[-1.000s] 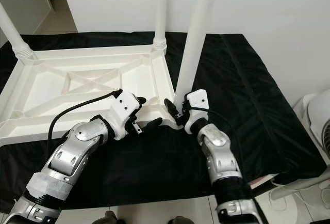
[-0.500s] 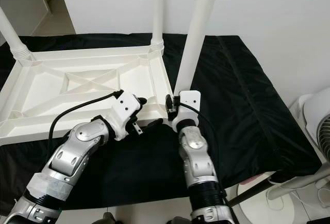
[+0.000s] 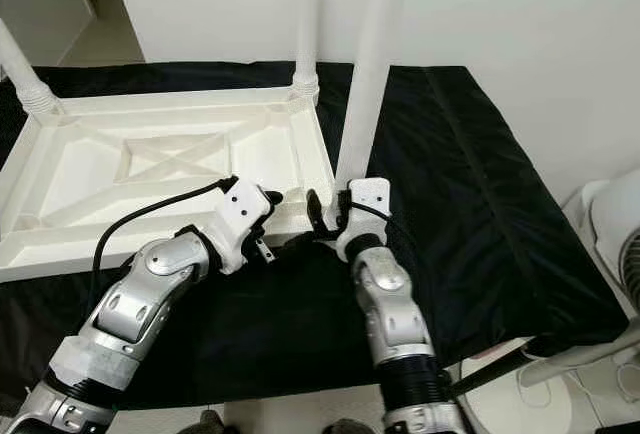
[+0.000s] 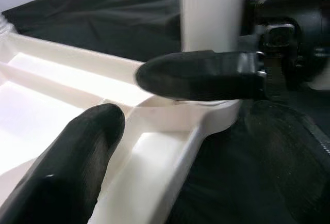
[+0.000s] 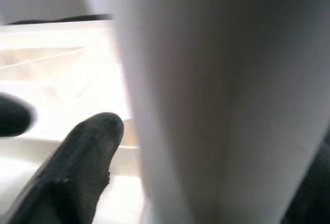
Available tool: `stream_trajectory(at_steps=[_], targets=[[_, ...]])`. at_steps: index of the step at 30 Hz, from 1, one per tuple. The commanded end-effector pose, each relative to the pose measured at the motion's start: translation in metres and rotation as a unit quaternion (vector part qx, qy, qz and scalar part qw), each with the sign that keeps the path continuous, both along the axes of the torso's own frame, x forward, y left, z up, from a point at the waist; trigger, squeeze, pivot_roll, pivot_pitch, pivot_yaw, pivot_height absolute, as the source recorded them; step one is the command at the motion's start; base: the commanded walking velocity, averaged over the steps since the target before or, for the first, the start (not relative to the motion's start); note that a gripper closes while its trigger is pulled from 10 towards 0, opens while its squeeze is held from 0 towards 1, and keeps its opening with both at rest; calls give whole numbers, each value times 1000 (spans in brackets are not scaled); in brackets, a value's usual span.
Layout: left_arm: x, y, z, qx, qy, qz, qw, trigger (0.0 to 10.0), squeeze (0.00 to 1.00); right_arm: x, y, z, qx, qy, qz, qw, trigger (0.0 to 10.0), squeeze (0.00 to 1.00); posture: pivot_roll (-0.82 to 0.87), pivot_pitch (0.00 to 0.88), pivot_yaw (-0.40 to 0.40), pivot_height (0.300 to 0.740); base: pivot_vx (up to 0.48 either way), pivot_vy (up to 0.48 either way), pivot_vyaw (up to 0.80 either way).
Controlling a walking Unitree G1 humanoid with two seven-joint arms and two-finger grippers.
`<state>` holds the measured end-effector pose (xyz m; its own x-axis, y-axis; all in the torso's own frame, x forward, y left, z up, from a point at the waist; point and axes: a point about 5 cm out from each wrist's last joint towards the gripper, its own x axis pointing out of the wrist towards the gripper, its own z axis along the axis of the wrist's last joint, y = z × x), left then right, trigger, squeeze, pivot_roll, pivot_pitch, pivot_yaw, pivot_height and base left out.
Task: Building children table
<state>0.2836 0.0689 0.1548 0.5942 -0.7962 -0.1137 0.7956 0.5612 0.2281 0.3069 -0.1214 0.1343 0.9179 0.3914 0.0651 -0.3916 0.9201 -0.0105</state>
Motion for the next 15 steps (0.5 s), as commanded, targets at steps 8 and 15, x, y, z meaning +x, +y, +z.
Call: stream_trajectory(at_steps=[8, 15], targets=[[-16, 1, 1, -2, 25, -72, 997, 10000, 0, 12, -12, 3, -46, 0, 120, 992, 10000, 0, -67, 39, 15, 740, 0, 0, 0], [-24, 1, -2, 17, 31, -102, 994, 10000, 0, 19, -14, 1, -70, 0, 153, 986, 3333, 0, -59, 42, 19, 740, 0, 0, 0]])
